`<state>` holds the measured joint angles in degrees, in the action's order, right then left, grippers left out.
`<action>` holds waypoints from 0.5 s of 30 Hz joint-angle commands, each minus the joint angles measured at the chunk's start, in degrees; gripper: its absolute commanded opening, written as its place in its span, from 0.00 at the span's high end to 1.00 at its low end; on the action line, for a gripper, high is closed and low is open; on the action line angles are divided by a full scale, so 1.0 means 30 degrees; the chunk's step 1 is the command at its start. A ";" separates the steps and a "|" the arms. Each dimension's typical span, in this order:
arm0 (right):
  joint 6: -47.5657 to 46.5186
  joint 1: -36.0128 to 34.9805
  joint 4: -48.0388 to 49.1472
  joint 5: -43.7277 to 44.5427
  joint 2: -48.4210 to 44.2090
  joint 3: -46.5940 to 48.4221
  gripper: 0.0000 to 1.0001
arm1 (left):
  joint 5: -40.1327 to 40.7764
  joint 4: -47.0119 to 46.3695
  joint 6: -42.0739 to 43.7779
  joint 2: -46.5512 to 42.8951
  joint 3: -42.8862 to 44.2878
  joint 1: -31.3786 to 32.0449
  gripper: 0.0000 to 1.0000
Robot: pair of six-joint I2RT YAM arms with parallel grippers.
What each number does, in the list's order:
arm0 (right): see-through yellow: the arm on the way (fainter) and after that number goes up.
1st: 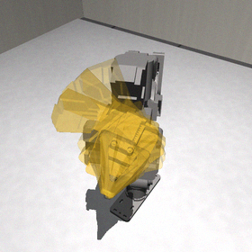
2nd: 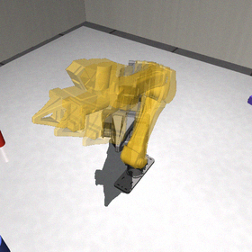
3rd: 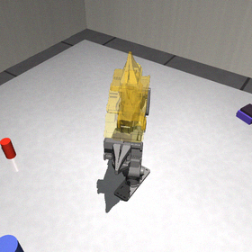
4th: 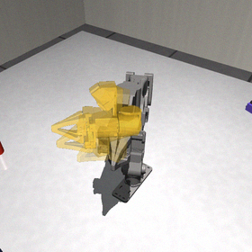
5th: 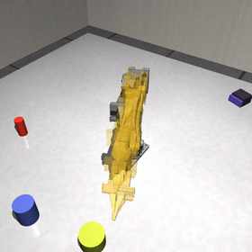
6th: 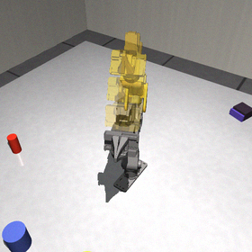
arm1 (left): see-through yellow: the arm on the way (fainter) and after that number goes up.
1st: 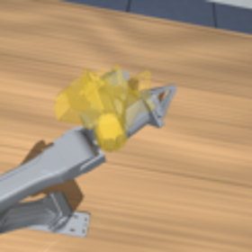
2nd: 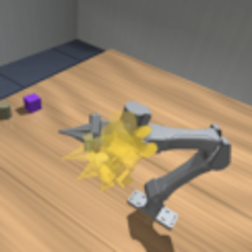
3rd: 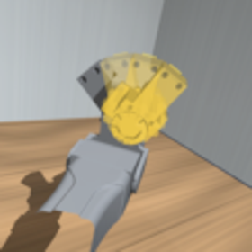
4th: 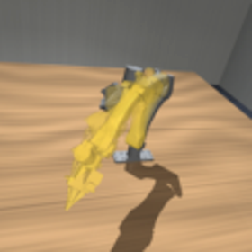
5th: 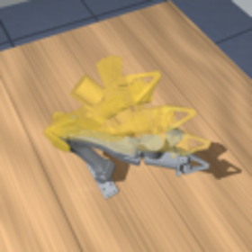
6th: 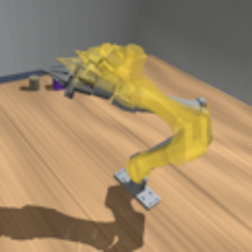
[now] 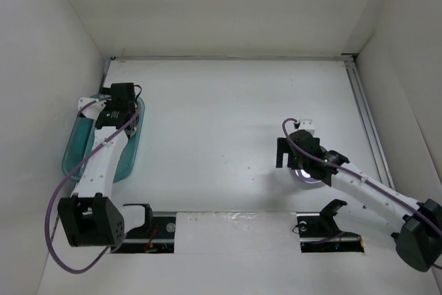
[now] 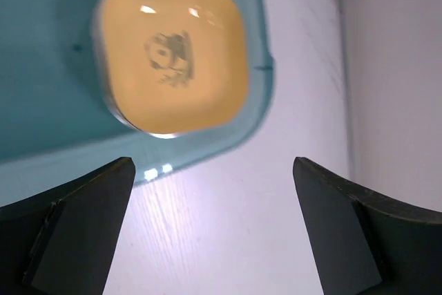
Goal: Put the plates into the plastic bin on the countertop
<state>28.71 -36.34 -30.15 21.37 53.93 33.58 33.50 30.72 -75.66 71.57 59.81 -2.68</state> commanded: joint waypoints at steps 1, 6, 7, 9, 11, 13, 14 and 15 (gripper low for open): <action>0.0333 0.0130 0.1754 -0.0176 0.1265 -0.0120 0.00 | 0.0583 -0.1214 0.2156 -0.1735 0.0629 0.1533 0.01; 0.0508 0.0130 0.3690 -0.1172 0.2997 -0.0823 0.00 | -0.1020 -0.1302 0.4471 -0.2937 0.0515 0.2064 0.01; 0.0508 0.0130 0.3983 -0.1174 0.3347 -0.0823 0.00 | -0.1638 -0.2030 0.5898 -0.2939 0.0512 0.2064 0.01; 0.0333 0.0130 0.4305 -0.1174 0.3964 -0.0823 0.10 | -0.3448 -0.2385 0.6961 -0.3406 -0.0012 0.2064 0.01; 0.0040 0.0130 0.4774 -0.1174 0.4198 -0.0648 0.19 | -0.4657 -0.3150 0.8512 -0.3408 -0.0220 0.2064 0.01; -0.0195 0.0130 0.4982 -0.1757 0.4726 -0.0472 0.25 | -0.5215 -0.3150 0.9191 -0.3234 -0.0745 0.2064 0.01; -0.0195 0.0130 0.5214 -0.2021 0.4989 -0.0240 0.30 | -0.5218 -0.3150 0.9194 -0.3232 -0.0748 0.2064 0.01; -0.0427 0.0130 0.5623 -0.2314 0.5542 -0.0237 0.43 | -0.5392 -0.3150 0.9194 -0.3029 -0.0748 0.2064 0.01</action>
<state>28.16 -36.34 -19.16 17.30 68.51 31.07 21.32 22.96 -53.45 62.48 58.78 3.64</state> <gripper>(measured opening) 0.614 0.989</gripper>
